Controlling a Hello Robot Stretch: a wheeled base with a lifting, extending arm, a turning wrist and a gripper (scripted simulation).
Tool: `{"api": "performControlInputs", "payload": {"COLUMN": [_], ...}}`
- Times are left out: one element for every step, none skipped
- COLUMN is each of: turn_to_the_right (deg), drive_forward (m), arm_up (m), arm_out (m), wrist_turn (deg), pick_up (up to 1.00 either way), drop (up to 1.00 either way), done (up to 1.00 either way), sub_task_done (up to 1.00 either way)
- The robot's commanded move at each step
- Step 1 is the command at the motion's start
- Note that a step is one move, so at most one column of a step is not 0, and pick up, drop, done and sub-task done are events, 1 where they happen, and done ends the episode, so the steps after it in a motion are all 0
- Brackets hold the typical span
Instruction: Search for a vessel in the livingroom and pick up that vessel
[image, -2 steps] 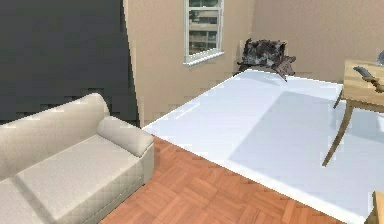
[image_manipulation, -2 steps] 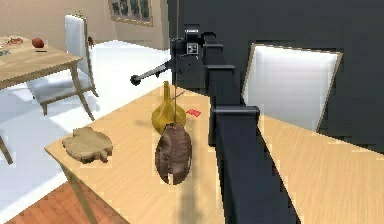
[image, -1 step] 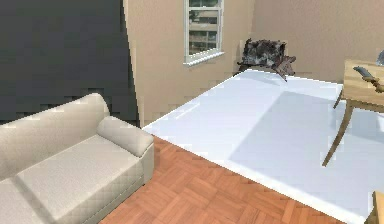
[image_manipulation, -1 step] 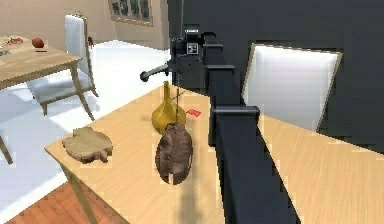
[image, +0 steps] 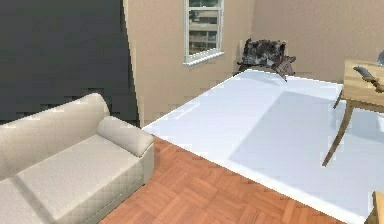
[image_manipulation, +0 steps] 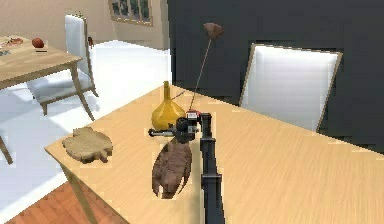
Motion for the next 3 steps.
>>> {"api": "performControlInputs", "payload": {"turn_to_the_right": [0.0, 0.0, 0.0], "drive_forward": [0.00, 0.00, 0.00], "arm_up": [0.00, 0.10, 0.00], "arm_out": [0.00, 0.00, 0.00], "wrist_turn": [0.0, 0.0, 0.0], "pick_up": [1.00, 0.00, 0.00], "drop": [0.00, 0.00, 0.00], "done": [0.00, 0.00, 1.00], "sub_task_done": [0.00, 0.00, 0.00]}}
